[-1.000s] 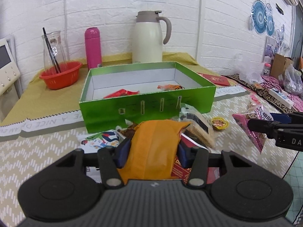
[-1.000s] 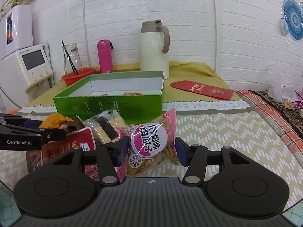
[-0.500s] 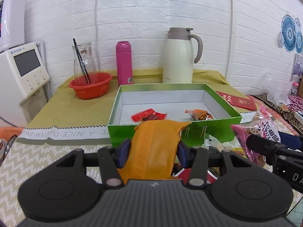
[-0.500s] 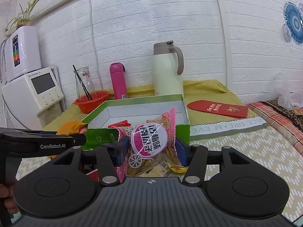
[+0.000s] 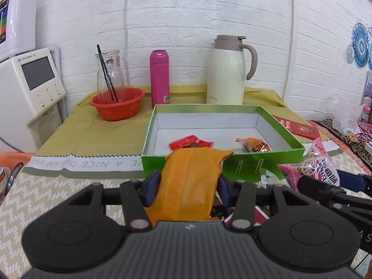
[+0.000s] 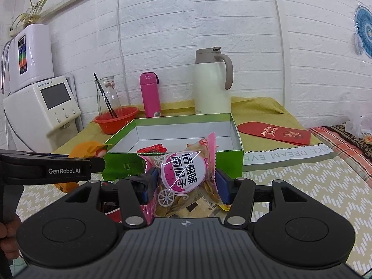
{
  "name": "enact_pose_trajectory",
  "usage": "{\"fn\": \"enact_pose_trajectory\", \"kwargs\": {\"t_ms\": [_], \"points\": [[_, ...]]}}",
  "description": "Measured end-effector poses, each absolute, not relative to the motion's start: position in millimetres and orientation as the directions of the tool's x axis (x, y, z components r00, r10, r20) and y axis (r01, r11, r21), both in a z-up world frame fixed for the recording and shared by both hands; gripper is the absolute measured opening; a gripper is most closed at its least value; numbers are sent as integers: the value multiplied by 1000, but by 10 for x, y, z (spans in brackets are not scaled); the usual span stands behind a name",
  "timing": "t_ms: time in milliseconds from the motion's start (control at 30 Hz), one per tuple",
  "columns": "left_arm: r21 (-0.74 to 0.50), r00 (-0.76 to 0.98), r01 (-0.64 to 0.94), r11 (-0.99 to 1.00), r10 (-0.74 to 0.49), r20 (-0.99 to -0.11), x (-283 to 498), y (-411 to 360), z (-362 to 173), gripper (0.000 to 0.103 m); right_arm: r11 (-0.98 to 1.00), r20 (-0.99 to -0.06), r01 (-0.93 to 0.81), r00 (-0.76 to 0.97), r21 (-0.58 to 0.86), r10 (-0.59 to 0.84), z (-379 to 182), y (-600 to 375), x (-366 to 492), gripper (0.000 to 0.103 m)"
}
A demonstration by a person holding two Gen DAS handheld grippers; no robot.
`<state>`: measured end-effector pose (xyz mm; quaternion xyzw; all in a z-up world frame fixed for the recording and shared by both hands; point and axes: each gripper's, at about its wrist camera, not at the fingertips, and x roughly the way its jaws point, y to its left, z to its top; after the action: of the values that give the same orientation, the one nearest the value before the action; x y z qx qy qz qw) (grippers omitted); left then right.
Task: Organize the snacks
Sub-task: 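Lower both held packets into the green box and open both grippers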
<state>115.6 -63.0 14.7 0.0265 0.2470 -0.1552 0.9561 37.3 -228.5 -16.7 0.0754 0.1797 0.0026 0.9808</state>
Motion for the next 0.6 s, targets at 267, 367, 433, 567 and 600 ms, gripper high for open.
{"fn": "enact_pose_trajectory", "kwargs": {"t_ms": [267, 367, 433, 567, 600], "points": [[-62, 885, 293, 954, -295, -360, 1679, -763, 387, 50, 979, -287, 117, 956, 166, -66, 50, -2374, 1040, 89], [-99, 884, 280, 955, -296, -361, 1896, -790, 316, 50, 972, -275, 150, 957, 180, -97, 0, -2402, 1215, 89], [-42, 888, 288, 957, -283, -362, 1993, -862, 263, 50, 968, -286, 157, 953, 198, -97, -58, -2421, 1312, 89], [-54, 882, 284, 957, -283, -378, 2206, -860, 183, 50, 955, -308, 175, 946, 238, -96, -184, -2460, 1499, 89], [-63, 877, 287, 956, -289, -385, 2247, -851, 158, 51, 951, -319, 180, 943, 253, -94, -223, -2476, 1534, 89]]}}
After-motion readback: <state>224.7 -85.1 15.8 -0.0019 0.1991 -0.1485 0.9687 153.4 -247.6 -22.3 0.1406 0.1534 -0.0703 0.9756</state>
